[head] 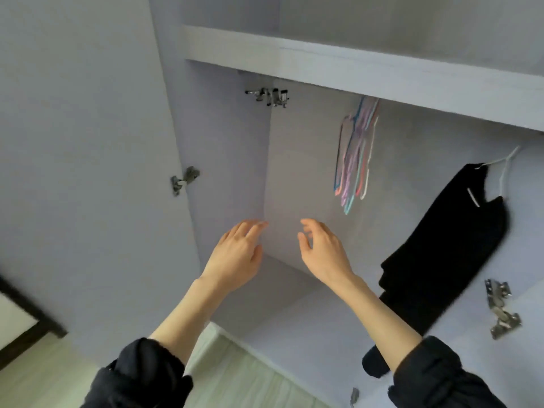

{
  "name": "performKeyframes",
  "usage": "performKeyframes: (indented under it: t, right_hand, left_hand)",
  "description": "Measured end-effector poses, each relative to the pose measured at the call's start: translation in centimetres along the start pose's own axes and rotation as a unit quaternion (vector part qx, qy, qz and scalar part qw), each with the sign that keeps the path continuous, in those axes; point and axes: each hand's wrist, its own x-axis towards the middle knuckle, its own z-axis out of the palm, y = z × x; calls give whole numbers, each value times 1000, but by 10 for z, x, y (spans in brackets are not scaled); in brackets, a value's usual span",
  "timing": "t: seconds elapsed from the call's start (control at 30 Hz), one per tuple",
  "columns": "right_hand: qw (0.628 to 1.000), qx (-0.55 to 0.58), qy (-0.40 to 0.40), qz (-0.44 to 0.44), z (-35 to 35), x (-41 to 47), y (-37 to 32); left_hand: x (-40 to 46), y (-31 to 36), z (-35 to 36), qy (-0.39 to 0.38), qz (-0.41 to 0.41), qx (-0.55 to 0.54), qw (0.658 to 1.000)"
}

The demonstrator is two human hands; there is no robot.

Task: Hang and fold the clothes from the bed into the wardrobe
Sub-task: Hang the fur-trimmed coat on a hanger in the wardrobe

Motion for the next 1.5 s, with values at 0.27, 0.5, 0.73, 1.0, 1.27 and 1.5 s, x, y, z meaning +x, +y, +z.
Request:
performKeyframes:
  t: [0.27, 0.5, 0.73, 1.0, 1.27, 1.5]
  right_hand:
    - [953, 35, -257, -155, 136, -110, -161]
    - [856, 53, -415, -305, 209, -285, -274]
    - [723, 58, -518, -453, 250, -438, -373]
    - [519, 20, -607, -601, 305, -580, -476]
    - [398, -37, -620, -675, 359, -676, -531]
    - [299, -87, -588, -746, 403, -782, -570]
  left_hand:
    - [-258, -110, -65, 56, -300, 10, 952]
    - [-513, -108, -108, 123, -503, 9, 855]
    - [-705, -56, -126, 163, -682, -23, 713]
    - [-841, -16, -131, 237, -825, -38, 512]
    - [-924, -10, -141, 245, -890, -3, 384]
    - [-1027, -25, -145, 235, -928, 9, 290]
